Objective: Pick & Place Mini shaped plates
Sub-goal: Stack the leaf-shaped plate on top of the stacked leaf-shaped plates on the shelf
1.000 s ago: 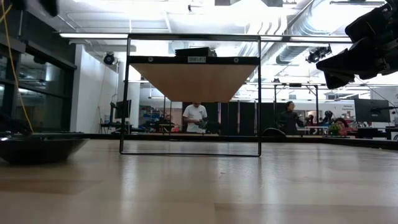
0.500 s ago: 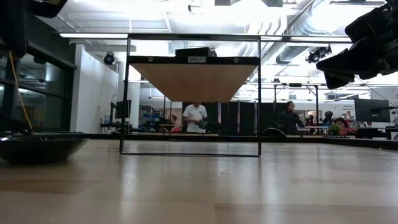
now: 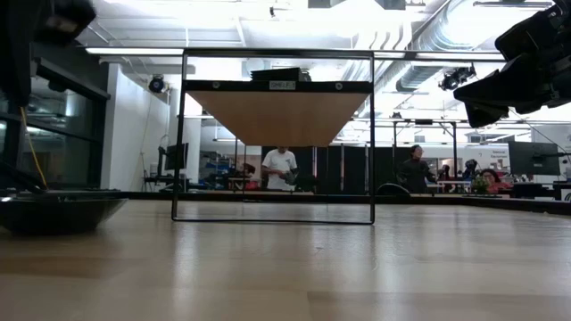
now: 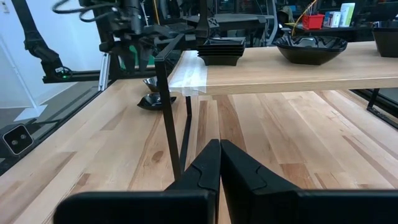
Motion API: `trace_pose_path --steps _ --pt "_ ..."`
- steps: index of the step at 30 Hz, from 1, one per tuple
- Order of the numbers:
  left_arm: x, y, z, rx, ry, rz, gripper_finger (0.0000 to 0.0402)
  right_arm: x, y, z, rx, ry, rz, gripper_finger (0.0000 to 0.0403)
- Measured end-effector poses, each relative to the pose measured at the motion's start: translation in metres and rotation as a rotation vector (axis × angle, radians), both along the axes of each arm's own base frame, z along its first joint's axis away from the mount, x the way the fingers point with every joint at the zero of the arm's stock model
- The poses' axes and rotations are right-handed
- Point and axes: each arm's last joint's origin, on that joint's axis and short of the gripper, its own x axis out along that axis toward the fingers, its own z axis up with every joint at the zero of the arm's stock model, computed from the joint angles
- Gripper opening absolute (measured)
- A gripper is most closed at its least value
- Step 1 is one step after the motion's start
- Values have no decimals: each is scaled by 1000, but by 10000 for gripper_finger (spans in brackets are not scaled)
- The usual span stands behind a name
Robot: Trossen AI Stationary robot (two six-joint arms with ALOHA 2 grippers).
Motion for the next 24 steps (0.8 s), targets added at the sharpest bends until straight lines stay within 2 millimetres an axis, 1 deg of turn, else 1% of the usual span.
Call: trace_pose_path --steps 7,13,16,19,24 --pt "-1 22 -17 -100 67 395 147 0 0 0 0 0 0 5" --pt "1 41 -22 -193 195 684 147 0 0 0 0 0 0 5" --pt "2 49 -22 -227 231 835 147 0 0 0 0 0 0 4" --pt "6 54 -22 -258 243 887 147 0 0 0 0 0 0 5" --pt "20 59 -21 -356 206 917 147 0 0 0 0 0 0 5"
